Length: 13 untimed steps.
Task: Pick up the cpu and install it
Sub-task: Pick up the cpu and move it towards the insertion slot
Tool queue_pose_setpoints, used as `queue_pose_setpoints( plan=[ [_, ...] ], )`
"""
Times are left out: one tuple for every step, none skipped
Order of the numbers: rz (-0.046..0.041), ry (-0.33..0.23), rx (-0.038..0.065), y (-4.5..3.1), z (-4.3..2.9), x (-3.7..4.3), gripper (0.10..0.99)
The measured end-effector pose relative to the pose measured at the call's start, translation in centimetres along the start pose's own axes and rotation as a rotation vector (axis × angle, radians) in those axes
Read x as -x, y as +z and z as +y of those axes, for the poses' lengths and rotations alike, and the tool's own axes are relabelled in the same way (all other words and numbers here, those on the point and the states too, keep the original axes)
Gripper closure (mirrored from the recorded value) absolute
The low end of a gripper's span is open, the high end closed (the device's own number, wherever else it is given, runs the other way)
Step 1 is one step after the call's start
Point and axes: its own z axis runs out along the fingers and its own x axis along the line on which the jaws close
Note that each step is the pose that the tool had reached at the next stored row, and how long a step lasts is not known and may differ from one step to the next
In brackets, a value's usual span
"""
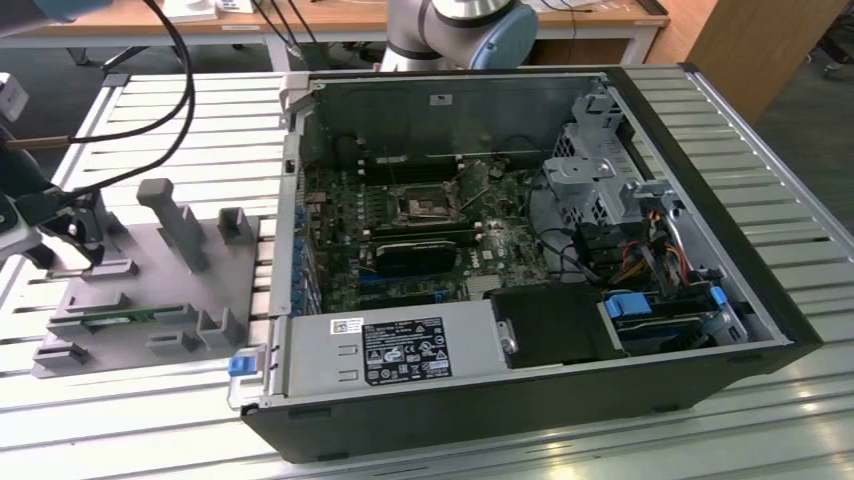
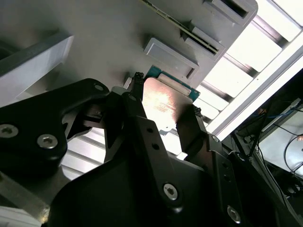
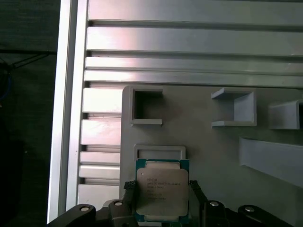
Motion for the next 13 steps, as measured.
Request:
queue_pose_setpoints(
  plan=[
    [-0.0001,0.000,0.000,-0.04,0.00,0.00,0.553],
    [-0.0003,0.000,0.000,-0.06,0.01,0.00,0.553],
    [-0.0003,0.000,0.000,-0.09,0.01,0.00,0.553],
    [-0.0002,0.000,0.000,-0.12,0.01,0.00,0.553],
    [0.0000,0.000,0.000,-0.15,0.01,0.00,0.553],
    [-0.0002,0.000,0.000,-0.16,0.01,0.00,0.553],
    [0.0000,0.000,0.000,-0.19,0.01,0.00,0.553],
    [0.0000,0.000,0.000,-0.22,0.01,-0.01,0.553],
    [0.0000,0.000,0.000,-0.25,0.02,-0.01,0.553],
    [-0.0001,0.000,0.000,-0.28,0.02,0.00,0.553],
    [-0.0001,0.000,0.000,-0.31,0.02,0.00,0.553],
    [-0.0001,0.000,0.000,-0.33,0.02,0.00,0.553],
    [-0.0001,0.000,0.000,-0.36,0.03,-0.01,0.553]
  ],
)
